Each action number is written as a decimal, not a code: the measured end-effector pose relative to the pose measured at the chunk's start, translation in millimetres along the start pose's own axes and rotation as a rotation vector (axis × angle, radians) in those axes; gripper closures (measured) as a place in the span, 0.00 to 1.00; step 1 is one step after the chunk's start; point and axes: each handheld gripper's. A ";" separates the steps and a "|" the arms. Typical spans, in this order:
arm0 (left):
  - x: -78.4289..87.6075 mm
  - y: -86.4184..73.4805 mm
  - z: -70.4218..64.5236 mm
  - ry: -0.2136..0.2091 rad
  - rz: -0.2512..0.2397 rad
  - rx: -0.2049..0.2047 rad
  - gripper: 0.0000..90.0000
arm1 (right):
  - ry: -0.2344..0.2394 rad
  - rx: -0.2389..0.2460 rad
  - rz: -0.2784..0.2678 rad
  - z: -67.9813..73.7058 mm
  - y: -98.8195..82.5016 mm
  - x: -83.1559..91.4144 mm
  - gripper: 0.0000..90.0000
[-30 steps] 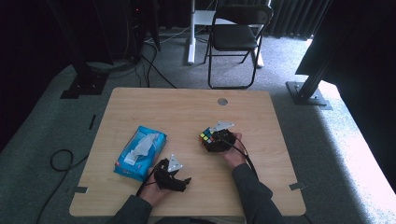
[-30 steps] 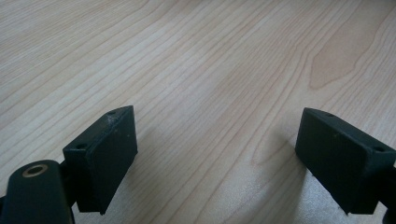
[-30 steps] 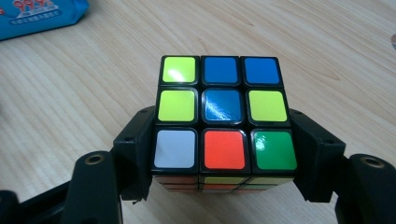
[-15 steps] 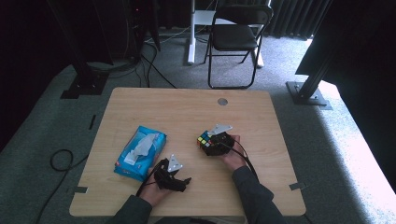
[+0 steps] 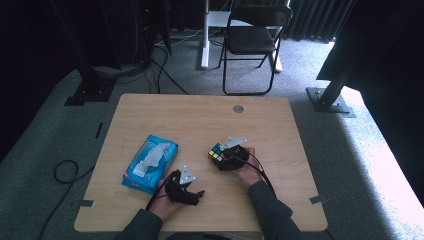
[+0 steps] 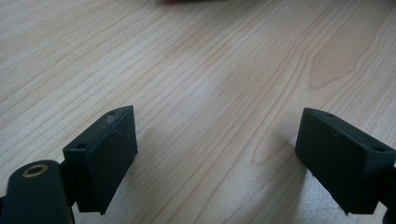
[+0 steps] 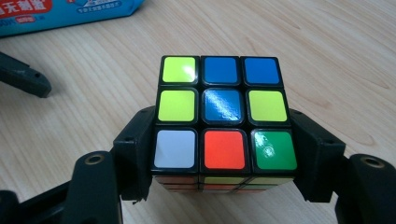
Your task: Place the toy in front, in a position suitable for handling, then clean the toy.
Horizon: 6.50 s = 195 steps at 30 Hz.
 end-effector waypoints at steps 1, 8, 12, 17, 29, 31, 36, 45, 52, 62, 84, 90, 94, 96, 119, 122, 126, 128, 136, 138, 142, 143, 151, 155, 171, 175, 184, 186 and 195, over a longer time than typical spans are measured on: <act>0.0 0.0 0.0 0.000 0.000 0.000 0.14 | 0.001 0.005 0.000 0.5 -0.2 0.2 0.38; 0.0 0.0 0.0 0.000 0.000 0.000 0.14 | 0.010 0.017 0.000 4.1 -2.1 0.5 0.38; 0.0 0.0 0.1 0.001 0.000 -0.002 0.14 | 0.021 0.020 -0.001 5.7 -2.5 0.7 0.38; 0.0 0.0 0.1 0.001 -0.001 -0.002 0.14 | 0.026 0.031 0.001 7.5 -2.5 1.0 0.38; 0.0 0.0 0.1 0.001 0.000 -0.002 0.14 | 0.056 0.045 0.010 11.3 -3.6 -2.0 0.38; 0.0 0.0 0.1 0.001 0.000 -0.002 0.14 | 0.059 0.044 0.014 11.3 -4.5 -3.4 0.38; -0.2 0.0 -0.2 0.000 -0.003 0.003 0.14 | 0.075 0.029 0.012 9.5 -7.8 -5.2 0.38; -0.1 0.0 0.0 0.000 -0.001 0.000 0.14 | 0.067 0.018 0.031 7.7 -10.8 -4.4 0.30; -0.1 0.0 -0.1 0.000 -0.001 0.001 0.14 | 0.058 0.001 0.027 5.8 -21.5 0.1 0.27; 0.0 0.0 -0.1 0.001 -0.001 0.001 0.14 | 0.056 -0.022 0.011 0.7 -34.8 8.7 0.34; 7.4 0.1 3.0 0.042 0.010 0.047 0.38 | 0.010 -0.084 0.022 -8.2 -67.0 16.9 0.42; 9.2 0.9 4.6 0.043 0.022 0.058 0.45 | 0.010 -0.091 0.003 -8.5 -69.0 15.9 0.41; 9.9 2.0 5.7 0.037 0.031 0.068 0.46 | 0.006 -0.090 -0.024 -9.5 -71.5 14.3 0.39; 10.5 2.5 5.6 0.036 0.039 0.065 0.47 | 0.001 -0.095 -0.035 -8.7 -72.6 14.1 0.39; 24.8 13.3 2.6 0.045 0.036 0.032 0.47 | -0.036 -0.130 -0.030 -5.1 -73.3 14.9 0.34; 26.4 15.2 2.0 0.044 0.033 0.032 0.47 | -0.036 -0.131 -0.030 -5.0 -73.4 14.9 0.34; 28.5 17.0 1.6 0.049 0.035 0.029 0.46 | -0.051 -0.143 -0.031 -3.5 -75.0 16.9 0.36; 30.3 18.2 1.3 0.048 0.032 0.030 0.46 | -0.052 -0.146 -0.033 -3.2 -75.4 17.2 0.36; 38.9 23.3 0.5 0.058 0.021 0.023 0.45 | -0.062 -0.157 -0.033 -1.7 -76.1 18.1 0.36; 41.3 24.3 0.7 0.060 0.018 0.023 0.45 | -0.062 -0.157 -0.033 -1.7 -76.1 18.1 0.36; 43.8 25.8 1.3 0.075 0.026 0.029 0.45 | -0.062 -0.157 -0.033 -1.7 -76.1 18.0 0.36; 44.3 26.0 1.6 0.077 0.028 0.028 0.45 | -0.062 -0.156 -0.033 -1.7 -76.2 18.1 0.36; 46.6 26.4 3.4 0.085 0.032 0.028 0.45 | -0.062 -0.157 -0.033 -1.6 -76.2 18.0 0.36; 48.0 26.4 3.9 0.089 0.030 0.028 0.45 | -0.062 -0.156 -0.033 -1.6 -76.2 18.0 0.36; 58.1 28.7 8.4 0.114 0.015 0.019 0.43 | -0.062 -0.157 -0.033 -1.6 -76.1 18.0 0.36; 61.5 29.3 10.9 0.123 0.010 0.021 0.43 | -0.062 -0.156 -0.033 -1.7 -76.2 18.1 0.36; 68.4 29.5 15.2 0.135 -0.004 0.014 0.42 | -0.062 -0.157 -0.033 -1.5 -76.2 18.0 0.36; 70.1 29.8 15.7 0.140 -0.007 0.016 0.42 | -0.062 -0.157 -0.033 -1.5 -76.2 18.0 0.36; 79.4 27.1 26.3 0.185 -0.029 0.042 0.41 | -0.062 -0.157 -0.032 -1.5 -76.2 18.1 0.36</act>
Point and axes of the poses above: each handheld gripper's, and its own axes: x roughly backward along the jaws, y roughly out of its top, z roughly to its left, and after that the axes turned 2 degrees about y, right-handed
